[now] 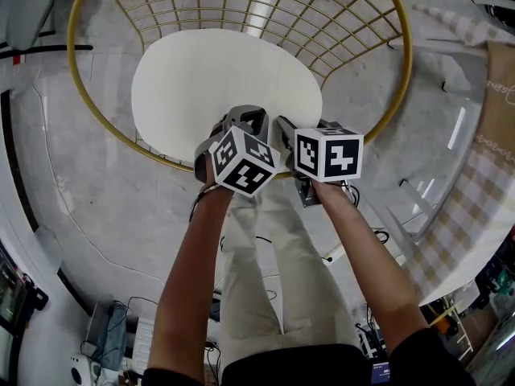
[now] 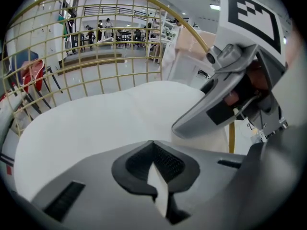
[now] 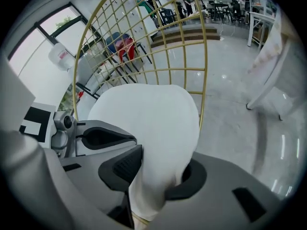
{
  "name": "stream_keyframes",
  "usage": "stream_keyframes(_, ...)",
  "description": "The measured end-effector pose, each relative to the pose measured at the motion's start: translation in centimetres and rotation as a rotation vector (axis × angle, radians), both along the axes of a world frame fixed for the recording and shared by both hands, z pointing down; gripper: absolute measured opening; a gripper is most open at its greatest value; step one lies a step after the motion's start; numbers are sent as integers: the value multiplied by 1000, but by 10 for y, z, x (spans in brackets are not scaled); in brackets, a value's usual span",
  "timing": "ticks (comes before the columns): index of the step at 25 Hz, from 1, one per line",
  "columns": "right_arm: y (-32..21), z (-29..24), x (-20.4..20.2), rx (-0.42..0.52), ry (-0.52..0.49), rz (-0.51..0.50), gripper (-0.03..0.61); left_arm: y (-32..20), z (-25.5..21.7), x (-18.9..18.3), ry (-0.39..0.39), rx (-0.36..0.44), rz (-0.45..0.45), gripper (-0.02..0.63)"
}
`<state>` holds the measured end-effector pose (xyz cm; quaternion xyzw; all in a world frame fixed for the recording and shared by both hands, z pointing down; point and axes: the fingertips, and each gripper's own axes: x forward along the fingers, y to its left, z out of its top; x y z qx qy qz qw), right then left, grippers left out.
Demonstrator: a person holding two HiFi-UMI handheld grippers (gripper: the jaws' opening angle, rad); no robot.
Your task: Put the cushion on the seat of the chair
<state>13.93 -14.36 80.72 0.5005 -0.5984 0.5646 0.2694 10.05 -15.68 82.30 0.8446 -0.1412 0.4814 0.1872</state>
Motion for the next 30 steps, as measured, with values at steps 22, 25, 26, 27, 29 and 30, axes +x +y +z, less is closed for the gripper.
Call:
stream_keyframes(22, 18, -37, 35, 7, 192, 115, 151, -1, 4, 1, -9, -16, -32, 5)
stream_keyframes(25, 22, -42, 41, 18, 193, 134, 137, -1, 4, 2, -8, -22, -31, 5)
stream_keyframes(26, 23, -44, 42, 26, 198, 135, 129, -1, 4, 2, -8, -22, -32, 5)
stream_keyframes(27, 24, -48, 43, 37, 205, 136, 112, 0, 4, 2, -8, -22, -32, 5)
stream_keyframes(29, 25, -52, 44, 53, 214, 141, 90, -1, 4, 2, -9, -21, -33, 5)
stream_keyframes(30, 26, -51, 44, 52, 215, 144, 82, -1, 4, 2, -9, -20, -34, 5)
